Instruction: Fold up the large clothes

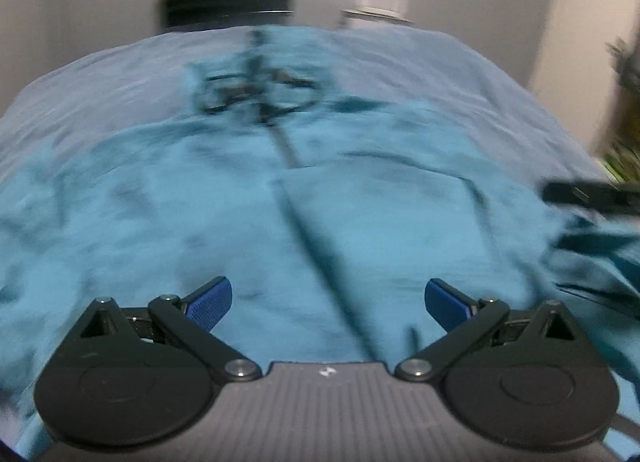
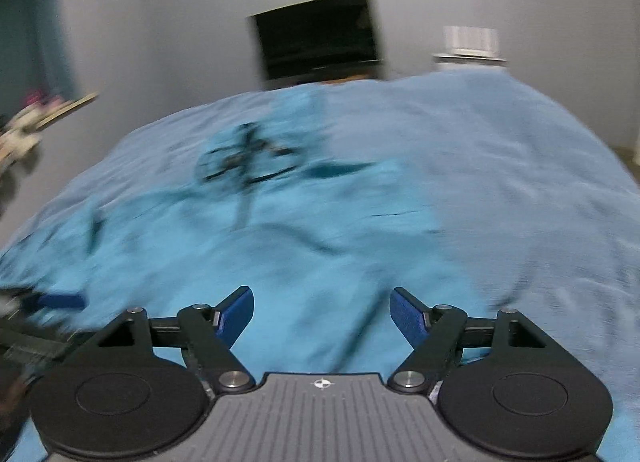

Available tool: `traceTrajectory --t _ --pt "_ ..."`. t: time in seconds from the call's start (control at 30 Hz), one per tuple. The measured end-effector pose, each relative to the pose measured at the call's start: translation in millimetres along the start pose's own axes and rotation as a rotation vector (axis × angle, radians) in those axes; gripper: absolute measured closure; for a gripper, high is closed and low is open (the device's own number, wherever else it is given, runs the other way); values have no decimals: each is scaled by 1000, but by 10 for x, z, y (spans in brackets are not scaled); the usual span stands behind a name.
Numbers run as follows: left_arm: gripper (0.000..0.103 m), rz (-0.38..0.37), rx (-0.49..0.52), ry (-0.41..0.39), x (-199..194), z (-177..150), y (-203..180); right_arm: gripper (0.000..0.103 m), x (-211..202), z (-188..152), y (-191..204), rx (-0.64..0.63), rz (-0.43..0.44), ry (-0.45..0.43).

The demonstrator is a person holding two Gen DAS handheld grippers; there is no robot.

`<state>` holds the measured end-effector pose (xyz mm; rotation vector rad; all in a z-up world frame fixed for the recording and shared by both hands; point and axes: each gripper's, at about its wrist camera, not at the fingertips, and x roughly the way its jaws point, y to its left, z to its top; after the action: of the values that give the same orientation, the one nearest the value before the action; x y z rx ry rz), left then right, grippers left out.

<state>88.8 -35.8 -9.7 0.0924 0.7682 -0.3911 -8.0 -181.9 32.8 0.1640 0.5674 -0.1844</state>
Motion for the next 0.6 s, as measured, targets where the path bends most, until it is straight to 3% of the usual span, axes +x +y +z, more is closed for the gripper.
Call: traceTrajectory --t 0.1,0.27,0.57,0.6 --pt "0 -58 112 2 73 89 -368 26 87 -30 -281 58 -58 -12" --pt "0 -145 278 44 271 95 -914 26 249 -84 -603 162 -101 40" --pt "0 -165 446 84 618 99 -1525 24 537 -101 -692 160 -130 47" --pt "4 -167 451 92 643 105 -1522 24 570 -93 -685 157 -130 45"
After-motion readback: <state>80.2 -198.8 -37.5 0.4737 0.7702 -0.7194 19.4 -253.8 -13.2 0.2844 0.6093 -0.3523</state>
